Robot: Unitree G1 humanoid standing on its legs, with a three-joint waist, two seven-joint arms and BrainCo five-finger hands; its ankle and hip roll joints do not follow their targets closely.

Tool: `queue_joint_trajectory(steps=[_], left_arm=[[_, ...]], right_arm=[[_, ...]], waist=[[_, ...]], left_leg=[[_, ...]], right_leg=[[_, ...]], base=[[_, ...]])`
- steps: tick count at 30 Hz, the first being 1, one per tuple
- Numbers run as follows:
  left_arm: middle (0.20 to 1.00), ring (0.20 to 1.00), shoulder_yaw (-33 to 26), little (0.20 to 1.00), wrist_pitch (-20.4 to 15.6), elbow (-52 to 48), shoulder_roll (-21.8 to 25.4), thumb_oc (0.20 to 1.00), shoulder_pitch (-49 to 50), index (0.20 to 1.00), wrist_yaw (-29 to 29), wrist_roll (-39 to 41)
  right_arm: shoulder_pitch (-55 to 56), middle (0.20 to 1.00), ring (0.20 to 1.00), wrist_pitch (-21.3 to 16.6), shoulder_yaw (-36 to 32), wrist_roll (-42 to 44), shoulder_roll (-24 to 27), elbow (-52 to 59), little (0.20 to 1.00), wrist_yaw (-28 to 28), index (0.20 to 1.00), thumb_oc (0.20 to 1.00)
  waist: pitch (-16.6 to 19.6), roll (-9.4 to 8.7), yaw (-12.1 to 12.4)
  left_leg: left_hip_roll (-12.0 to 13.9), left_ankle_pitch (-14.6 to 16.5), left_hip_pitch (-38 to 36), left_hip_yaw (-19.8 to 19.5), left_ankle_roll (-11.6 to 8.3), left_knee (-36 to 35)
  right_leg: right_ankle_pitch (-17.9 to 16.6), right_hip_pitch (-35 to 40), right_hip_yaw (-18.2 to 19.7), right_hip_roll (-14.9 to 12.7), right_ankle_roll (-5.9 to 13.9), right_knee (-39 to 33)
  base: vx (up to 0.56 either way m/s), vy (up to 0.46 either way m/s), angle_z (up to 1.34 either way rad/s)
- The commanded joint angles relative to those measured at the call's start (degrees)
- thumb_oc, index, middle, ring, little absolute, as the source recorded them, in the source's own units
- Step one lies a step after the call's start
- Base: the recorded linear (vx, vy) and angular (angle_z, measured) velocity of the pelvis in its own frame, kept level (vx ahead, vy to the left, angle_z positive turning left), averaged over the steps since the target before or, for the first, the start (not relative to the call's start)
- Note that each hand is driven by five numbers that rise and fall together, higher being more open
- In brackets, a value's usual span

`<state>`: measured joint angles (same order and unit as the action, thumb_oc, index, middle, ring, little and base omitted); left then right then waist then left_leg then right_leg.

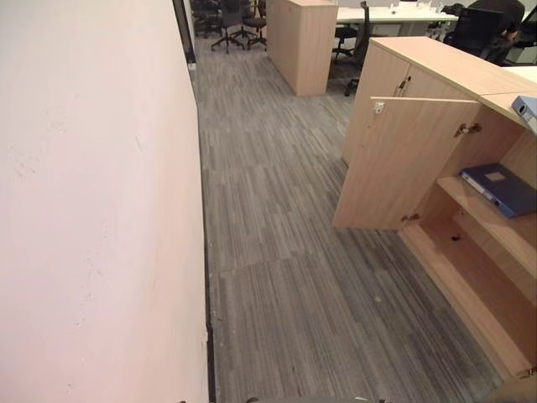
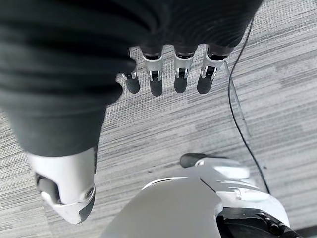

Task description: Put the empty folder in the office cabinet

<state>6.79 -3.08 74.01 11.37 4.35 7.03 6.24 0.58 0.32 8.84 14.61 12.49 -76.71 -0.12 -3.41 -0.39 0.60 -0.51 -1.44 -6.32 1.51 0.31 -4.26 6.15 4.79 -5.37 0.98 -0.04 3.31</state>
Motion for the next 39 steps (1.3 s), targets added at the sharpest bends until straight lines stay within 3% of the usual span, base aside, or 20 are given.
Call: queue_joint_trajectory(steps=[1, 20, 22, 23, 24, 26, 27, 28, 29, 30, 32, 36, 39], left_arm=[[1.000, 1.000, 0.2, 1.000, -1.8, 1.9, 1.9, 1.000, -2.4, 1.000, 0.7, -2.3], [1.000, 1.000, 0.2, 1.000, -1.2, 2.9, 2.7, 1.000, -2.7, 1.000, 1.2, -3.3], [1.000, 1.000, -0.1, 1.000, -1.3, 2.9, 3.1, 1.000, -3.7, 1.000, 0.7, -1.6], [1.000, 1.000, -0.1, 1.000, -1.3, 2.7, 3.1, 1.000, -4.2, 1.000, 0.6, -1.0], [1.000, 1.000, -0.3, 1.000, -1.2, 2.5, 2.9, 1.000, -4.7, 1.000, 0.9, -0.3], [1.000, 1.000, -0.7, 1.000, -1.2, 2.7, 2.4, 1.000, -4.4, 1.000, 1.0, 0.8], [1.000, 1.000, -1.1, 1.000, -1.2, 2.8, 2.2, 1.000, -4.1, 1.000, 1.0, 1.2], [1.000, 1.000, -2.9, 1.000, -0.7, 4.6, 1.8, 1.000, -2.8, 1.000, 1.0, 2.0], [1.000, 1.000, -2.9, 1.000, -0.7, 4.6, 1.8, 1.000, -2.8, 1.000, 1.0, 2.0], [1.000, 1.000, -3.5, 1.000, -0.7, 5.3, 1.9, 1.000, -2.7, 1.000, 1.3, 2.3], [1.000, 1.000, -4.3, 1.000, -0.8, 5.4, 1.8, 1.000, -2.2, 1.000, 1.4, 3.2], [1.000, 1.000, -5.7, 1.000, -1.0, 5.6, 0.6, 1.000, -0.4, 1.000, 1.6, 3.5], [1.000, 1.000, -6.7, 1.000, -1.6, 5.2, -0.5, 1.000, -0.2, 1.000, 1.1, 4.4]], right_arm=[[-2.9, 1.000, 1.000, -0.9, 2.3, 0.6, 0.3, -1.5, 1.000, -0.6, 1.000, 1.000], [-3.6, 1.000, 1.000, -0.8, 3.1, 0.8, 0.6, -0.6, 1.000, 0.0, 1.000, 1.000], [-4.2, 1.000, 1.000, -0.9, 3.2, 1.3, 1.1, -0.3, 1.000, 0.5, 1.000, 1.000], [-4.6, 1.000, 1.000, -0.8, 3.3, 1.4, 1.5, -0.3, 1.000, 0.6, 1.000, 1.000], [-5.0, 1.000, 1.000, -0.6, 3.4, 1.5, 1.8, -0.3, 1.000, 0.5, 1.000, 1.000], [-5.0, 1.000, 1.000, -0.4, 3.6, 1.1, 2.2, -0.7, 1.000, 0.6, 1.000, 1.000], [-5.0, 1.000, 1.000, -0.3, 3.6, 0.9, 2.3, -0.8, 1.000, 0.6, 1.000, 1.000], [-4.4, 1.000, 1.000, -0.1, 3.7, -0.2, 2.1, -1.3, 1.000, 0.8, 1.000, 1.000], [-4.4, 1.000, 1.000, -0.1, 3.7, -0.2, 2.1, -1.3, 1.000, 0.8, 1.000, 1.000], [-4.2, 1.000, 1.000, -0.2, 3.5, -0.3, 2.0, -1.6, 1.000, 0.7, 1.000, 1.000], [-3.9, 1.000, 1.000, -0.3, 2.8, -0.2, 2.2, -1.8, 1.000, 0.6, 1.000, 1.000], [-2.0, 1.000, 1.000, 0.0, 1.4, -2.5, 1.9, -3.2, 1.000, 0.6, 1.000, 1.000], [-0.8, 1.000, 1.000, 1.1, -0.6, -6.3, 3.4, -6.6, 1.000, 0.6, 1.000, 1.000]], waist=[[0.8, -1.98, 0.1], [-0.1, -2.83, 0.3], [-3.0, -3.93, 0.3], [-4.6, -4.24, 0.7], [-6.3, -4.19, 1.2], [-6.9, -4.27, 1.7], [-6.8, -4.32, 2.2], [-5.6, -3.19, 3.8], [-5.7, -3.32, 3.9], [-5.4, -2.76, 4.5], [-5.1, -2.07, 5.9], [-3.0, -0.12, 6.6], [-0.7, 1.18, 6.7]], left_leg=[[-1.2, 4.0, -1.6, -0.8, -2.03, -0.7], [-0.1, 4.1, -1.6, -1.5, -2.31, -0.7], [0.3, 6.4, 3.6, -0.1, -3.51, 9.5], [0.3, 5.7, 7.6, 0.5, -4.29, 16.6], [0.9, 2.0, 14.7, 0.5, -4.37, 28.0], [1.9, -1.2, 20.1, 2.0, -3.94, 31.1], [2.4, -1.4, 21.7, 2.9, -3.76, 30.0], [4.7, -4.5, 21.7, 3.2, -4.29, 15.5], [4.6, -4.8, 21.1, 3.3, -4.30, 14.9], [5.2, -7.7, 21.3, 2.8, -5.09, 9.8], [6.3, -10.0, 23.6, 2.5, -6.16, 1.8], [7.9, -12.3, 22.9, 3.4, -7.83, -0.7], [6.7, -13.4, 21.3, 4.0, -7.28, -0.7]], right_leg=[[-11.2, 0.3, -0.6, -4.1, 7.96, -8.3], [-10.4, 0.2, -0.9, -3.5, 7.28, -8.3], [-9.5, -0.2, -0.9, -3.9, 5.70, -6.7], [-8.9, -0.2, -1.3, -4.4, 4.97, -5.8], [-8.0, -0.2, -2.1, -4.3, 3.73, -5.3], [-6.8, 0.3, -2.4, -4.4, 3.16, -5.2], [-6.4, 0.6, -2.3, -4.6, 3.16, -5.2], [-4.6, 2.4, -1.9, -4.5, 4.00, -6.1], [-4.5, 2.7, -1.8, -4.6, 4.01, -6.1], [-3.8, 3.9, -1.7, -4.4, 4.28, -6.5], [-2.6, 6.8, -1.2, -5.1, 4.98, -7.4], [-0.5, 11.6, -0.3, -6.9, 7.08, -8.3], [-1.1, 11.3, -0.5, -11.0, 9.71, -8.3]], base=[[0.00, 0.000, 0.00], [0.00, -0.019, 0.01], [-0.11, -0.101, 0.08], [-0.10, -0.124, 0.26], [-0.05, -0.126, 0.28], [0.09, -0.057, 0.11], [0.40, 0.106, -0.02], [0.36, 0.108, -0.03], [0.42, 0.133, -0.07], [0.27, 0.064, -0.13], [0.38, 0.113, 0.05], [0.37, 0.189, -0.10], [0.33, 0.331, -0.41]])
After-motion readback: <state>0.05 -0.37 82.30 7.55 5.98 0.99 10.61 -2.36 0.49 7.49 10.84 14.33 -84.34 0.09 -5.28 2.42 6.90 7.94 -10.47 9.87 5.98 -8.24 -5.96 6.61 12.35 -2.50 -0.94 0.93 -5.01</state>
